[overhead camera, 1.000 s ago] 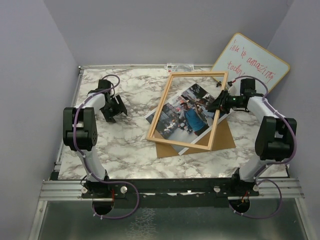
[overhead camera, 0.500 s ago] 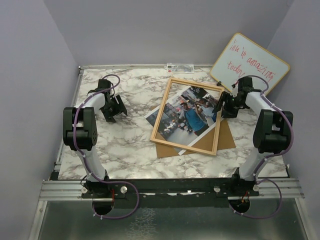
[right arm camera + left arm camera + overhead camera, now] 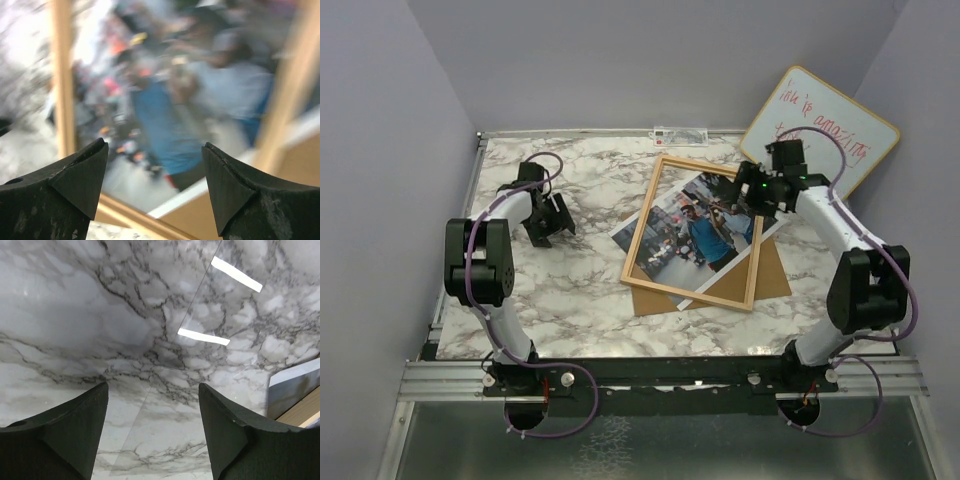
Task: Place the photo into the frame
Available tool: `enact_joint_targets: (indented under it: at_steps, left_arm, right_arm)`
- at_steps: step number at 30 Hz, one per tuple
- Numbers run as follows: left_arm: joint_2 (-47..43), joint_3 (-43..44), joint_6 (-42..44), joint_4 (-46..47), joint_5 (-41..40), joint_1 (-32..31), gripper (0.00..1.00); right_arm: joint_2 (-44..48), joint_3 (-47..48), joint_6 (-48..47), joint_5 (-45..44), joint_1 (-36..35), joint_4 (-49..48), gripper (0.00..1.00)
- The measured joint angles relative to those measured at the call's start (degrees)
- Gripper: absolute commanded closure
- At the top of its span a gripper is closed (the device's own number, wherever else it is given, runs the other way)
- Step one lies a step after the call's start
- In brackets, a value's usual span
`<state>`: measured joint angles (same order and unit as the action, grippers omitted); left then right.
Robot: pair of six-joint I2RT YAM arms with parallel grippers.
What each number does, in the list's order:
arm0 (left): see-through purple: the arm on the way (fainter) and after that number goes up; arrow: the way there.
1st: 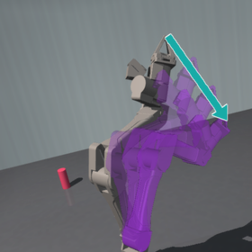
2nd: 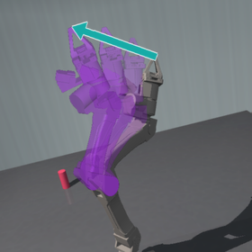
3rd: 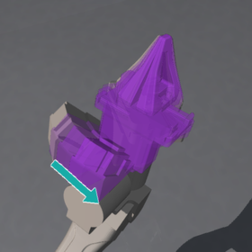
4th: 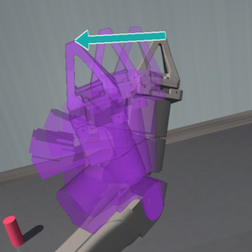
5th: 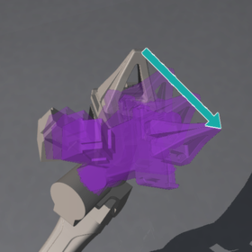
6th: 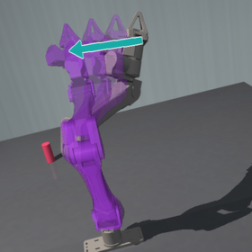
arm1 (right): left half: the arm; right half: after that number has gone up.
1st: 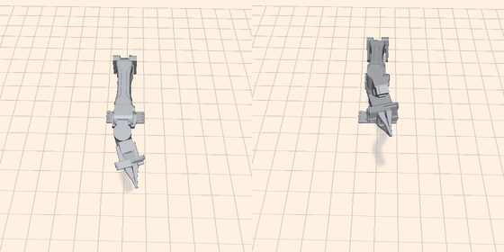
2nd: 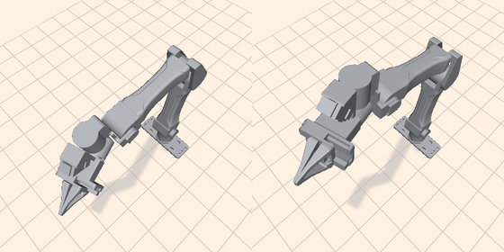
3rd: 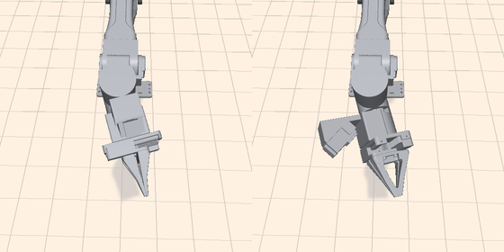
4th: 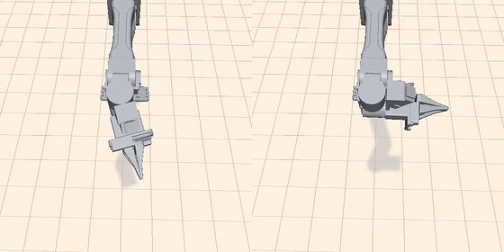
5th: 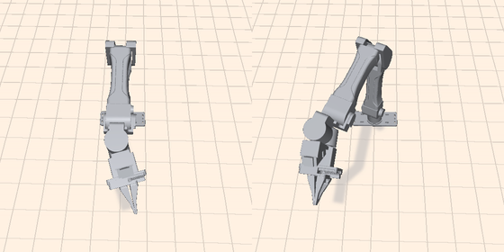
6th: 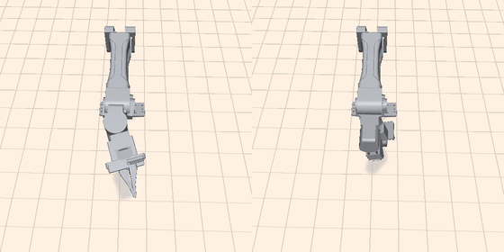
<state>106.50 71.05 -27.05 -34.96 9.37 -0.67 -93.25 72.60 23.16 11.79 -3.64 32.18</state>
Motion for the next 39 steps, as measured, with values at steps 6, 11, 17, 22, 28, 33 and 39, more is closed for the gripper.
enact_joint_targets:
  at_steps: [6, 11, 17, 22, 28, 33, 39]
  left_arm:
    - [-5.5, -7.2, -0.8, 0.1, -0.9, -0.7, 0.3]
    - [-10.1, -12.9, -1.6, -0.4, -0.9, -0.9, 0.37]
    - [-13.7, -17.4, -2.6, -0.3, -0.8, -0.9, 0.38]
    - [-15.1, -19.4, -3.4, 0.3, -0.8, -0.9, 0.37]
    - [-15.0, -20.2, -3.6, 0.8, -0.4, -0.8, 0.35]
    - [-14.6, -20.3, -3.8, 1.2, 0.3, -0.5, 0.36]
    - [-13.6, -19.1, -3.8, 0.2, 0.2, -0.5, 0.36]
  right_arm:
    - [-5.2, 3.3, 6.4, 6.1, -17.7, -7.0, 0.24]
    - [-15.4, 10.1, 9.0, 7.6, -27.5, -10.3, 0.29]
    - [-26.4, 20.7, 9.6, 7.5, -33.1, -11.9, 0.32]
    - [-34.2, 29.8, 7.5, 3.8, -37.0, -10.1, 0.32]
    - [-39.3, 34.4, 5.9, -3.0, -40.3, -4.2, 0.32]
    - [-39.5, 36.7, 5.5, -8.6, -40.4, 0.2, 0.32]
    - [-38.9, 35.8, 5.9, -13.8, -40.6, 1.4, 0.25]
